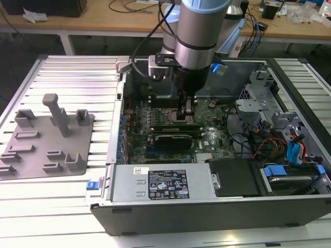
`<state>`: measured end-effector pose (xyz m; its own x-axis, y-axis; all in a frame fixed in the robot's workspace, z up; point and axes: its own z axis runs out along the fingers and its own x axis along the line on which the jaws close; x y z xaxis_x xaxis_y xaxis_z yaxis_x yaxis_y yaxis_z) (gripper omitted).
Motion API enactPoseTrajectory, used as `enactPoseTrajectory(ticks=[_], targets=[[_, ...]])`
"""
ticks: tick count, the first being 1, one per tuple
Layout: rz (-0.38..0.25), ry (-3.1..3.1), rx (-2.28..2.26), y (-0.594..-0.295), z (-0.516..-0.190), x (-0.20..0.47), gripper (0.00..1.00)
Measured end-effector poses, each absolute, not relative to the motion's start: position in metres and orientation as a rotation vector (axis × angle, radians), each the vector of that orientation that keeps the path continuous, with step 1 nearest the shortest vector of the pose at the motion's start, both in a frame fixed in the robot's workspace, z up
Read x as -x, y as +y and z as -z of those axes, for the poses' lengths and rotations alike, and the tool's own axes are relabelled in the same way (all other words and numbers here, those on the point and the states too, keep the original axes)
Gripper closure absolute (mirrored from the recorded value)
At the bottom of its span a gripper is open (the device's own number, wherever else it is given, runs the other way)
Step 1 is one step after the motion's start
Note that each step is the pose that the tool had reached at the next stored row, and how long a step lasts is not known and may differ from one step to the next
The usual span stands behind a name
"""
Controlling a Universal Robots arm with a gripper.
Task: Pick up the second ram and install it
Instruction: 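Press down the second ram until it locks into place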
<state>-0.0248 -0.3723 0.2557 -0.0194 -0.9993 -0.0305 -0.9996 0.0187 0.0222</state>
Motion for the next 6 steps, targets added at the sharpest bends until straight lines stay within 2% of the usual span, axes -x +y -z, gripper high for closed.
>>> enactPoseTrajectory(ticks=[6], targets=[[-0.059, 2.238, 2.195, -0.3723, -0.2557, 0.0225, 0.92]])
